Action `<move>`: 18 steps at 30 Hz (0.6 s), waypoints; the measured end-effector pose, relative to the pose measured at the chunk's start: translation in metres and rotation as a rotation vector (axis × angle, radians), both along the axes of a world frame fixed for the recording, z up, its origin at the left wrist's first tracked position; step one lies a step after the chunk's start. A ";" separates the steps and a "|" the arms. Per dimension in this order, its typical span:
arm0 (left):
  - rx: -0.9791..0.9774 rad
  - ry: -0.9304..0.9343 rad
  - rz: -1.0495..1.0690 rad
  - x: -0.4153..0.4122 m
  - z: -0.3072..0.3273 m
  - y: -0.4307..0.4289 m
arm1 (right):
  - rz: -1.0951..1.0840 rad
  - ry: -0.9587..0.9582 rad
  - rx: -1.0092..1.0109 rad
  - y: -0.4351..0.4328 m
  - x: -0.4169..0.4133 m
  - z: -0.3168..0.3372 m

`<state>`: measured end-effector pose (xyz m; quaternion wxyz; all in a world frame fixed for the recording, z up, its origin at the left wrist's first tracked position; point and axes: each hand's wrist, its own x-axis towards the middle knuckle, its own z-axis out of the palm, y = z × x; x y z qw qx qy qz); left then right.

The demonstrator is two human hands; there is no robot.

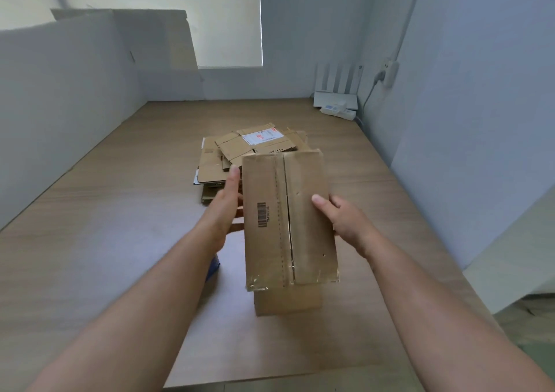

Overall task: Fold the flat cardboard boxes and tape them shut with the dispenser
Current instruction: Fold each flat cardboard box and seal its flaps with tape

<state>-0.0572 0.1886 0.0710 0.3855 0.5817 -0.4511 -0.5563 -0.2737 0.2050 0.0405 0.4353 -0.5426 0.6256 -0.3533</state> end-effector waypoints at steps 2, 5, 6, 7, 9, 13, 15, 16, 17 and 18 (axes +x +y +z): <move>-0.067 0.065 0.063 0.000 0.012 -0.005 | 0.039 -0.044 -0.073 0.002 -0.007 0.013; -0.088 0.096 0.033 0.002 0.028 -0.009 | 0.066 -0.127 -0.172 0.002 -0.017 0.021; -0.076 0.064 -0.012 0.003 0.032 -0.012 | 0.076 -0.115 -0.204 0.002 -0.019 0.021; -0.064 0.018 -0.049 0.003 0.034 -0.012 | 0.080 -0.087 -0.231 0.002 -0.020 0.020; -0.080 -0.028 -0.053 0.001 0.029 -0.015 | 0.047 -0.082 -0.256 0.000 -0.021 0.017; -0.188 0.064 -0.124 0.004 -0.008 -0.008 | -0.107 -0.206 -0.088 0.000 -0.021 0.014; -0.160 0.028 -0.144 0.003 -0.029 0.003 | -0.134 -0.242 0.000 0.005 -0.017 0.012; -0.121 0.002 -0.114 0.003 -0.037 0.008 | -0.145 -0.247 0.027 0.008 -0.014 0.012; -0.071 -0.022 -0.082 0.004 -0.043 0.012 | -0.153 -0.245 0.048 0.010 -0.012 0.012; -0.013 -0.032 -0.057 0.007 -0.048 0.014 | -0.159 -0.229 0.072 0.011 -0.009 0.011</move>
